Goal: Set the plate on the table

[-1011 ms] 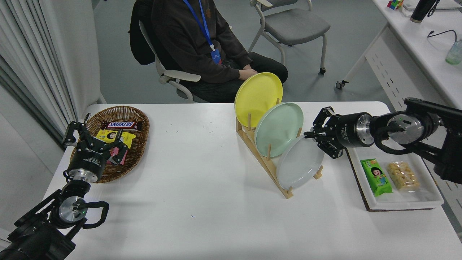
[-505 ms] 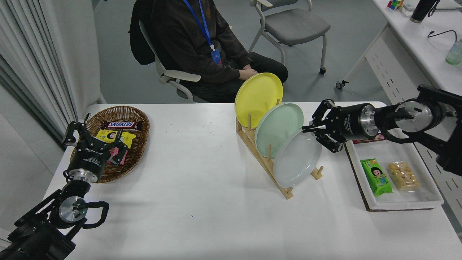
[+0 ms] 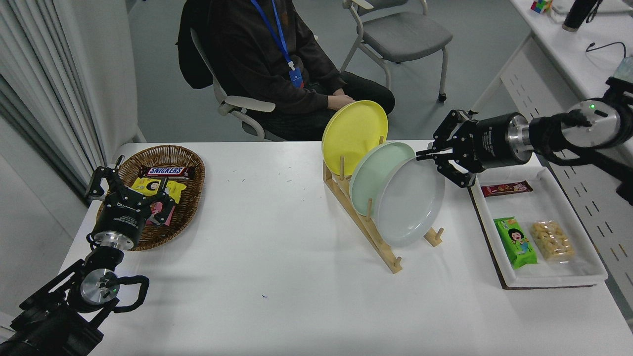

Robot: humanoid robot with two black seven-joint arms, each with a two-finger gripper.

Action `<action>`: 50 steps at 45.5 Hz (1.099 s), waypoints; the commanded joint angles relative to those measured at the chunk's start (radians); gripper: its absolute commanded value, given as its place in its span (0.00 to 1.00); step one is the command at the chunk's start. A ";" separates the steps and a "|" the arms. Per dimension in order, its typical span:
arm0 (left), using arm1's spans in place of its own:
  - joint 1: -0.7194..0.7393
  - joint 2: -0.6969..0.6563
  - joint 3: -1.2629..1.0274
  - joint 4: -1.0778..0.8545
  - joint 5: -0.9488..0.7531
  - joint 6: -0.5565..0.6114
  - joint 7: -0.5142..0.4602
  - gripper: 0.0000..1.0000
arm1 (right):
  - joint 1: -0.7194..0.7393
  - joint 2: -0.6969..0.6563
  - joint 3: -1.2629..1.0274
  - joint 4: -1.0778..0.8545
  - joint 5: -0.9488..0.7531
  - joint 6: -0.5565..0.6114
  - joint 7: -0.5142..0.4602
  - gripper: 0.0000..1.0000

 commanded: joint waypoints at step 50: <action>0.000 0.000 0.000 0.000 0.000 0.000 0.000 0.98 | 0.298 0.167 -0.012 0.002 0.375 -0.548 -0.104 0.00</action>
